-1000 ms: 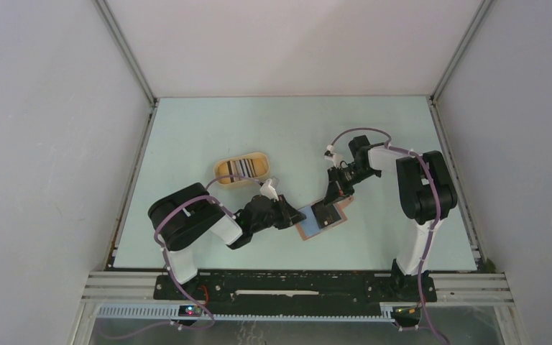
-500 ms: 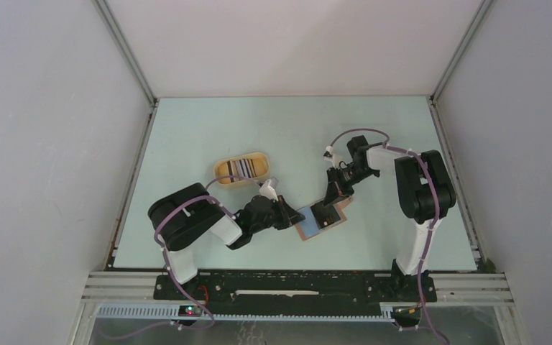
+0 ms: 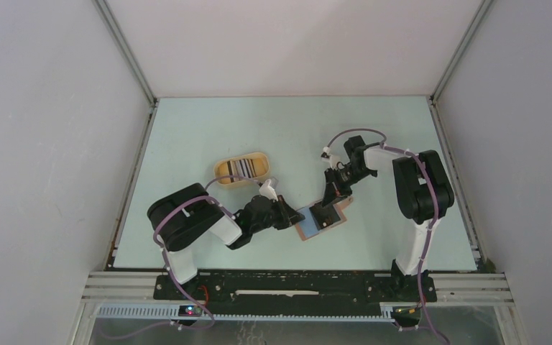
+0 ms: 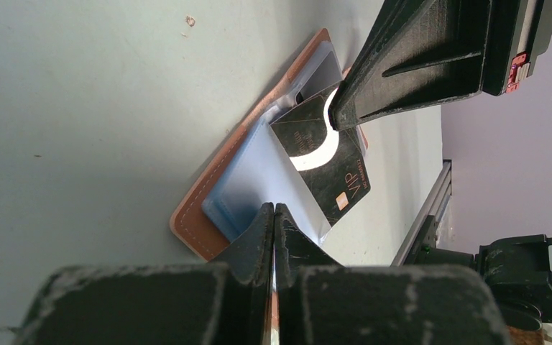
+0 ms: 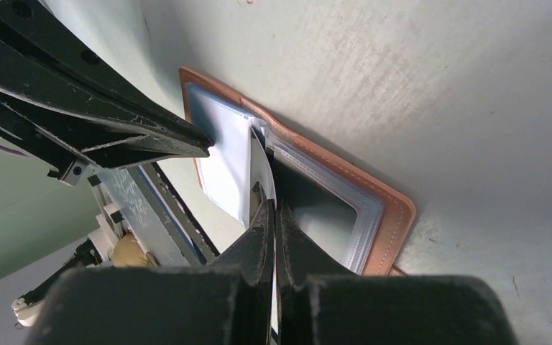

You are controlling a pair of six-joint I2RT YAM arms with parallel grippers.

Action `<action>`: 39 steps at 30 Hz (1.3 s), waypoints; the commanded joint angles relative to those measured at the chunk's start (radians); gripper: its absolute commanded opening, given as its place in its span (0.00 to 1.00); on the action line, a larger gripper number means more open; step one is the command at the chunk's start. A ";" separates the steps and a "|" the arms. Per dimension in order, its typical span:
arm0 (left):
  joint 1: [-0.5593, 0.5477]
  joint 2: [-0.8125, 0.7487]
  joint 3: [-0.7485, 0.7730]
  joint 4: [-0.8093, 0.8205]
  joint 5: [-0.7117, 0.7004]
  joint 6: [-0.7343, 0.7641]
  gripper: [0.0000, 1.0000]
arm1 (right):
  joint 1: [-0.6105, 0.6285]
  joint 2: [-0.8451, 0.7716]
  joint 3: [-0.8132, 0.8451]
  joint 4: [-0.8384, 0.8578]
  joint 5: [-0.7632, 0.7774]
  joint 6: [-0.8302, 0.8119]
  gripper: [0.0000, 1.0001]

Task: Put the credit cards into the card holder
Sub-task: Insert the credit card into the card holder.

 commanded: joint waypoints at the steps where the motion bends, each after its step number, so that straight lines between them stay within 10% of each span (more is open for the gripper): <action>1: -0.006 -0.029 -0.010 -0.005 -0.012 0.029 0.03 | 0.014 0.031 0.027 -0.005 0.024 -0.008 0.00; 21: -0.007 -0.050 -0.024 0.044 0.018 0.035 0.11 | 0.060 0.055 0.055 -0.001 -0.014 -0.002 0.02; 39: -0.007 -0.232 -0.103 -0.074 -0.013 0.080 0.23 | 0.094 -0.051 0.071 -0.034 0.094 -0.065 0.35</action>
